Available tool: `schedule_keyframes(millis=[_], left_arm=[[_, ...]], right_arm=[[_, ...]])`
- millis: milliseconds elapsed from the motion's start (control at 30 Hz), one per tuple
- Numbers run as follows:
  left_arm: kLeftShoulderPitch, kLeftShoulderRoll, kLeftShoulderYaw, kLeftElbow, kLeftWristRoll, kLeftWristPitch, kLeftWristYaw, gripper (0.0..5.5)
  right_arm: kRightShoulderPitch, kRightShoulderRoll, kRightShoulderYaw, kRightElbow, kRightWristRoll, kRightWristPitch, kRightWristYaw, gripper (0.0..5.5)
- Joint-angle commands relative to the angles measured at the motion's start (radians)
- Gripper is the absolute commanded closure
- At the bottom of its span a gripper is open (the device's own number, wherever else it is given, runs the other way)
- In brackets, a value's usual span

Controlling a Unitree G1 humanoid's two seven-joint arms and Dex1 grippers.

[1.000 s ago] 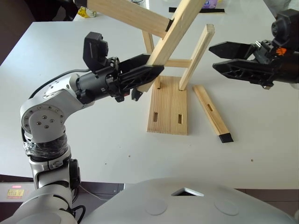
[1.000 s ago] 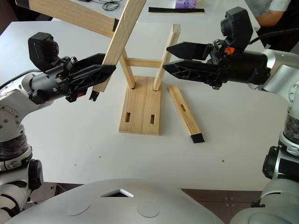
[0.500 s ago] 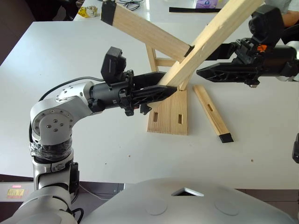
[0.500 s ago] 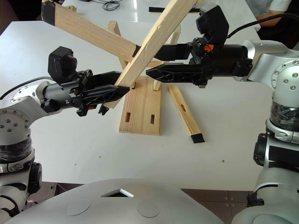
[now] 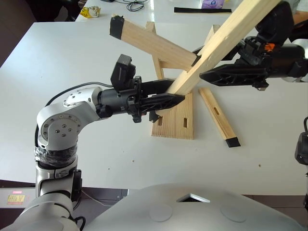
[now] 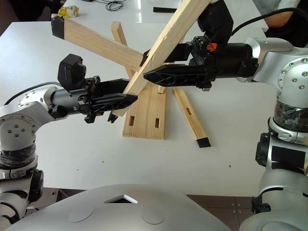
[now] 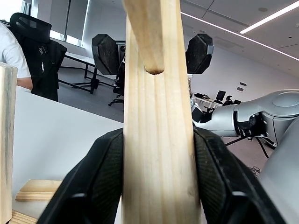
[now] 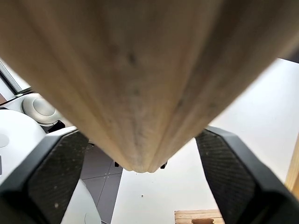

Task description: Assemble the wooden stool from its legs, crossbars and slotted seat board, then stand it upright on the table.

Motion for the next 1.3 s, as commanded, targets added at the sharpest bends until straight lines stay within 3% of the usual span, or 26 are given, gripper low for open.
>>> schedule_keyframes(millis=[33,333,700,733,1300], left_arm=[[-0.001,0.004,-0.007,-0.002,0.009,-0.007,-0.008,3.46],[-0.04,0.003,0.014,0.044,0.006,-0.009,0.012,3.46],[-0.051,-0.011,0.016,0.064,0.032,-0.017,0.047,3.46],[-0.053,-0.006,0.01,0.068,0.042,-0.009,0.05,3.09],[0.029,0.054,-0.06,0.044,0.152,-0.001,-0.041,0.72]], right_arm=[[-0.007,0.001,-0.015,-0.031,0.014,0.01,-0.001,2.17],[0.022,-0.016,-0.005,-0.06,-0.029,-0.004,0.022,3.44],[0.062,-0.033,0.016,-0.095,-0.08,-0.038,0.048,3.44],[0.065,-0.033,0.015,-0.098,-0.082,-0.041,0.047,3.44],[0.011,0.014,-0.053,-0.065,-0.168,-0.146,-0.024,3.44]])
